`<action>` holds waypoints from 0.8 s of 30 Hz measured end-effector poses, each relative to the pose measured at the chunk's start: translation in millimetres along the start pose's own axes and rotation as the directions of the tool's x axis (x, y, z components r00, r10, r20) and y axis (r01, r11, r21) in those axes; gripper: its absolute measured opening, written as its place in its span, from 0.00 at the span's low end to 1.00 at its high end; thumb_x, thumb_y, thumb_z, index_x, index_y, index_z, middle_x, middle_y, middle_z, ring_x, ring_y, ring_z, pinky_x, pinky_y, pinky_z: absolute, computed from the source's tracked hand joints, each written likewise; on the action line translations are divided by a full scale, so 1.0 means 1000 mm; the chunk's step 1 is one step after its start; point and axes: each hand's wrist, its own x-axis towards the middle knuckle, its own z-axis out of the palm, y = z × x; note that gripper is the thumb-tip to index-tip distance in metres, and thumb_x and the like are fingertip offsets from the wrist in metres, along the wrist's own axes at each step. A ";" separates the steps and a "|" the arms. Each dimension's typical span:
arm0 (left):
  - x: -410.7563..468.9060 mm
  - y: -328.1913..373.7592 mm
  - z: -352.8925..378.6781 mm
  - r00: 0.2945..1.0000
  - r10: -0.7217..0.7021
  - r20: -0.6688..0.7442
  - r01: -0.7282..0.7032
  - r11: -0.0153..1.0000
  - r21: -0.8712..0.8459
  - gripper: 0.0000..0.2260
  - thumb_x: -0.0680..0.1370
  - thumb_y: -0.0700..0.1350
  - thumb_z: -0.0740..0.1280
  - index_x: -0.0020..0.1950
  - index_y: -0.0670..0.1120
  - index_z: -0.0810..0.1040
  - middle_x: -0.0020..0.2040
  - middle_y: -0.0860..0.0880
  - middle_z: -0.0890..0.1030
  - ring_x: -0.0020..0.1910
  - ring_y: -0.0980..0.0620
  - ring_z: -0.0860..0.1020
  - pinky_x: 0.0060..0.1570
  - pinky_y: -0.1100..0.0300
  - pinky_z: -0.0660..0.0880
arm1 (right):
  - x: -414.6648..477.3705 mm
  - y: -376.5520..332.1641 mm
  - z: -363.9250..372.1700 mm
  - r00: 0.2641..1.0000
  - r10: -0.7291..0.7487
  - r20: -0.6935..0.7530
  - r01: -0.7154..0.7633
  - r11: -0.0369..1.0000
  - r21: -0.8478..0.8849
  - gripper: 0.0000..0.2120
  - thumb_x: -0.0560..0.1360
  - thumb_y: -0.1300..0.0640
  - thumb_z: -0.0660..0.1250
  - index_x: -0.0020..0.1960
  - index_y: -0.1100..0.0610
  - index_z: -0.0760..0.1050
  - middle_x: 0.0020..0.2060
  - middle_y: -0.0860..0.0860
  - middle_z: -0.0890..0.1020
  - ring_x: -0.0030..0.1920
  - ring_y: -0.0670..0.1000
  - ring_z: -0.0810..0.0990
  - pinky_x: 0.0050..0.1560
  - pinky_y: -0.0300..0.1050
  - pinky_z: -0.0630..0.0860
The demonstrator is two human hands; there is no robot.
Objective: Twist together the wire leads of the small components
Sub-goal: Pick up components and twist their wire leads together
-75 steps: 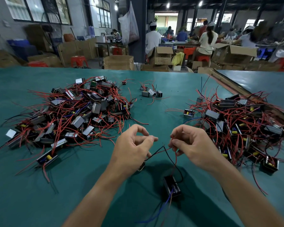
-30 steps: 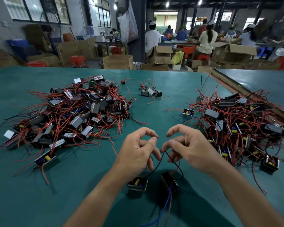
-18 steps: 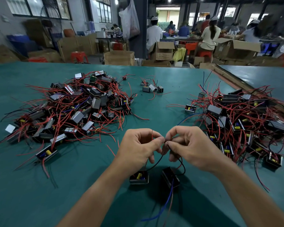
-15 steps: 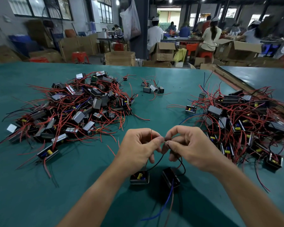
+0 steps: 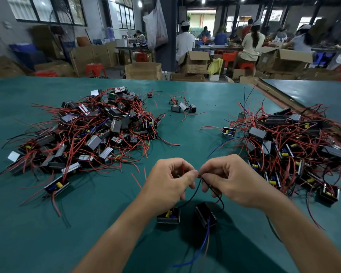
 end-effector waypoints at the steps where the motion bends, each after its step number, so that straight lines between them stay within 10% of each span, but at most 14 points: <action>1: 0.000 0.002 0.000 1.000 -0.009 -0.006 0.009 0.999 -0.041 0.06 0.78 0.40 0.68 0.41 0.44 0.79 0.30 0.50 0.81 0.21 0.52 0.73 0.22 0.63 0.66 | 0.000 0.000 0.001 1.000 0.004 -0.022 -0.004 1.000 0.001 0.09 0.78 0.68 0.64 0.44 0.60 0.79 0.30 0.53 0.83 0.27 0.48 0.76 0.31 0.40 0.74; 24: 0.002 0.014 -0.012 0.985 -0.111 -0.135 0.050 0.920 -0.388 0.09 0.79 0.40 0.66 0.42 0.42 0.83 0.35 0.46 0.83 0.30 0.52 0.79 0.25 0.64 0.74 | 0.006 -0.002 0.000 0.994 0.081 -0.078 -0.066 0.981 0.180 0.05 0.82 0.65 0.58 0.48 0.60 0.71 0.32 0.58 0.84 0.27 0.52 0.77 0.31 0.43 0.77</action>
